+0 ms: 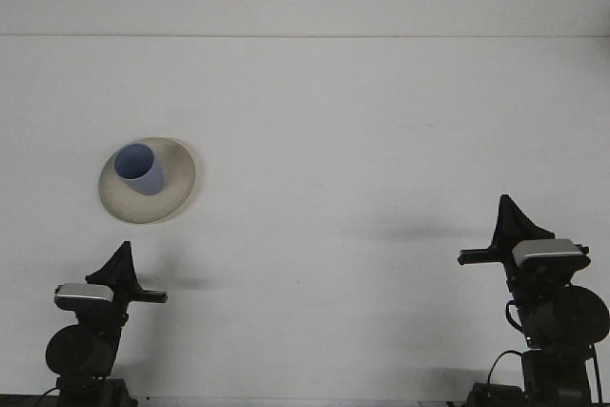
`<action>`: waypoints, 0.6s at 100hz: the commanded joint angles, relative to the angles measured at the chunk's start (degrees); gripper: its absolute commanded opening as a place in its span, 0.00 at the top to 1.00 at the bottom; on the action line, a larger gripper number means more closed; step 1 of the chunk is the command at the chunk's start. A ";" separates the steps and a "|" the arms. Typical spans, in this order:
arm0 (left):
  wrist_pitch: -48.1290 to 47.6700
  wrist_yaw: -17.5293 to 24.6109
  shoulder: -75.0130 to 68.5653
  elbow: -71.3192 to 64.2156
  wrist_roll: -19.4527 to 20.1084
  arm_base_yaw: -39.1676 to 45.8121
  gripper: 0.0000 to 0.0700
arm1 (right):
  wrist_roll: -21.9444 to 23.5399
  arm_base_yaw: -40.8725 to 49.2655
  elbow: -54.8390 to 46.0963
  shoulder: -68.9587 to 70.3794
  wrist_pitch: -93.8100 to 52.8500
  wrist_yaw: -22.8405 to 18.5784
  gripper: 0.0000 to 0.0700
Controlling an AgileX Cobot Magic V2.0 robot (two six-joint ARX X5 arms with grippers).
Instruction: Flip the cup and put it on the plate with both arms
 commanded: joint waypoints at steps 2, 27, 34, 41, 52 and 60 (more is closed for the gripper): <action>0.63 -0.33 -0.07 -1.16 -0.11 0.11 0.98 | 0.85 0.13 0.33 0.17 0.79 0.00 1.00; 0.63 -0.33 -0.07 -1.16 -0.11 0.11 0.98 | 0.81 0.13 0.33 0.17 0.79 0.00 1.00; 0.63 -0.33 -0.07 -1.16 -0.11 0.11 0.98 | -0.07 0.13 0.33 0.17 0.81 0.04 1.00; 0.63 -0.33 -0.07 -1.16 -0.11 0.11 0.98 | -3.28 0.20 0.31 -0.59 0.55 0.13 1.00; 0.61 -0.33 -0.07 -1.16 -0.11 0.11 0.98 | -8.15 1.73 -0.35 -1.97 -0.31 0.00 1.00; 0.63 -0.33 -0.07 -1.16 -0.11 0.11 0.98 | -15.23 4.11 -2.86 -4.04 0.22 0.02 1.00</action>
